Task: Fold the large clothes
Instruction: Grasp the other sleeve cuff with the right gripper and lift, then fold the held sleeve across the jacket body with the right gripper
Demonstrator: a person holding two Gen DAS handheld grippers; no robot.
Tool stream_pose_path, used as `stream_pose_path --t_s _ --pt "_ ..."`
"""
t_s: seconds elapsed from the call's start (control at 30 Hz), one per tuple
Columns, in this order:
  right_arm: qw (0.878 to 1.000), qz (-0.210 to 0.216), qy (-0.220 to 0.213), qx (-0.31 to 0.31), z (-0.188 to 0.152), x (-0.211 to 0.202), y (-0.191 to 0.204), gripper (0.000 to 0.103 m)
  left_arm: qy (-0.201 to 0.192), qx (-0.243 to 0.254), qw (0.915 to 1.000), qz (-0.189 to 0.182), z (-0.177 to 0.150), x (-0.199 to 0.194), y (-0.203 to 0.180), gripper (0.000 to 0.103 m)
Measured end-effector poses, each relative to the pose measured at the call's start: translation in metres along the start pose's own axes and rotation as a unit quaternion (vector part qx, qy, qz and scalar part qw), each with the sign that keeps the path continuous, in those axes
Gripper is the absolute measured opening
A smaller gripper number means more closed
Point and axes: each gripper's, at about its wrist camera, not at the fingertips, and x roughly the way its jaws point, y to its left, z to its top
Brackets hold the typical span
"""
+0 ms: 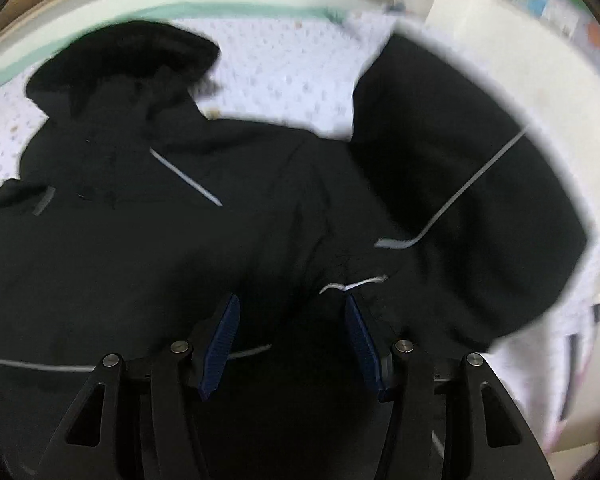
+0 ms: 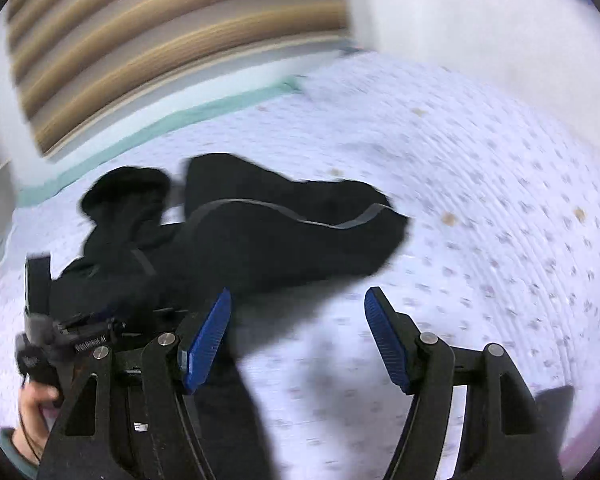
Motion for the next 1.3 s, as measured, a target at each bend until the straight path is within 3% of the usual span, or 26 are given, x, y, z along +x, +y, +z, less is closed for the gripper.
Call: stream_pose_path --t_s 0.03,0.37,0.63,0.77,0.8,0.83,0.93,1.0,1.07,1.17,1.3 --pt "1.000 -0.001 0.006 0.014 0.002 0.006 -0.015 0.072 0.008 -0.006 0.9998 -0.017 -0.002 0.014 0.000 0.056" --pt "0.989 0.019 0.071 0.130 0.020 0.116 -0.101 0.073 -0.058 0.034 0.9976 -0.015 -0.033 0.022 0.003 0.061" --pt "0.973 0.057 0.102 0.199 0.028 0.201 -0.119 0.075 -0.078 0.039 0.9961 -0.013 -0.037 0.024 -0.002 0.062" --pt "0.977 0.051 0.074 0.193 0.031 0.217 -0.113 0.075 -0.084 0.035 0.9956 -0.022 -0.039 0.025 0.001 0.062" --pt "0.980 0.049 0.067 0.183 0.032 0.221 -0.111 0.065 -0.087 0.037 0.9954 -0.017 -0.038 0.027 0.000 0.063" --pt "0.983 0.041 0.058 0.170 0.032 0.220 -0.108 0.041 -0.088 0.039 0.9952 -0.014 -0.039 0.027 -0.001 0.063" --pt "0.986 0.039 0.043 0.154 0.033 0.217 -0.105 0.017 -0.087 0.043 0.9953 -0.008 -0.038 0.028 -0.004 0.063" --pt "0.988 0.035 0.024 0.149 0.036 0.201 -0.107 0.014 -0.082 0.043 0.9957 -0.006 -0.036 0.027 -0.005 0.063" --pt "0.990 0.004 -0.002 0.138 0.041 0.174 -0.111 0.014 -0.075 0.039 0.9964 -0.010 -0.033 0.022 -0.005 0.063" --pt "0.991 -0.065 -0.051 0.106 0.051 0.116 -0.128 0.014 -0.079 0.031 0.9962 -0.021 -0.024 0.009 -0.006 0.061" --pt "0.979 -0.152 -0.095 0.097 0.061 0.051 -0.170 0.014 -0.102 0.033 0.9927 -0.055 -0.008 -0.016 -0.019 0.061"
